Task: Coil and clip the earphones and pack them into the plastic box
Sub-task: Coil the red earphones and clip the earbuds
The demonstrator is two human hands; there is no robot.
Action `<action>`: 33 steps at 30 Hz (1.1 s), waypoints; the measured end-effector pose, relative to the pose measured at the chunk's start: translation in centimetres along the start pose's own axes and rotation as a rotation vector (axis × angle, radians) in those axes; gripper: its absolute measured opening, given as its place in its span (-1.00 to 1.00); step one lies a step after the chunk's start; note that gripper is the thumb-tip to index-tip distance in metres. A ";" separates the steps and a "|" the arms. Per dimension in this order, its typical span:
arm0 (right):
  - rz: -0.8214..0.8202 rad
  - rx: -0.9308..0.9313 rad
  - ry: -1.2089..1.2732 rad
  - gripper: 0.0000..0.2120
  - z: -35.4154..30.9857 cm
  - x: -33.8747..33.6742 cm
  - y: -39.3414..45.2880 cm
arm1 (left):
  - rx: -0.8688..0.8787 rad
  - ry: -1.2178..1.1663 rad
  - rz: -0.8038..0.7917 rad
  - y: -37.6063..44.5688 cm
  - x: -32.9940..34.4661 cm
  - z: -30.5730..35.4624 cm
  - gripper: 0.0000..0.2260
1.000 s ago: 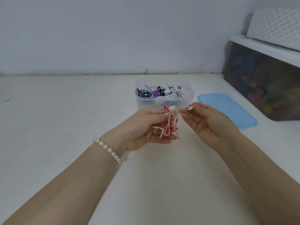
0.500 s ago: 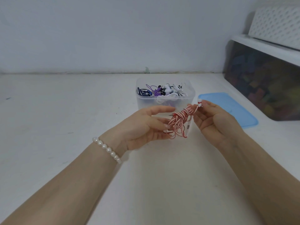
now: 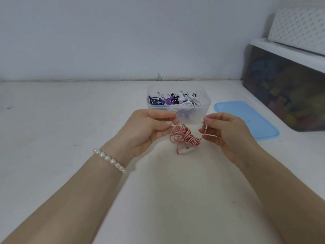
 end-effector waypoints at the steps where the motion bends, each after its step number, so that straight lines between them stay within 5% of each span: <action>1: 0.005 -0.013 -0.090 -0.94 0.0 0.0 0.0 | 0.008 0.027 -0.007 -0.1 0.0 -0.1 -0.79; 6: 0.073 -0.158 -0.468 -0.91 0.4 0.0 0.3 | 0.187 0.411 0.073 -0.2 0.0 -0.3 -0.82; 14: 0.075 -0.236 -0.941 -0.87 1.0 0.0 0.2 | 0.195 0.453 0.086 -0.2 -0.1 -0.3 -0.86; 20: 0.117 -0.604 -0.686 -0.98 0.1 1.2 -0.9 | 0.084 0.299 0.076 -0.3 0.3 -0.5 -0.89; 24: 0.038 -0.850 -0.750 -0.79 0.6 3.0 -2.0 | 0.030 0.237 0.108 -0.2 0.1 -0.6 -0.86; 33: 0.177 -1.037 -0.784 -0.90 0.9 4.2 -2.2 | -0.027 0.196 0.109 -0.4 0.0 -0.4 -0.87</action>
Point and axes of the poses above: each hand's wrist, its own y-axis towards the middle knuckle, its own x-axis out of the palm, z = x × y, the point moved 1 cm from there along y, towards the middle knuckle, and after that the axes turned 11 degrees about -y, right-handed, at the moved point
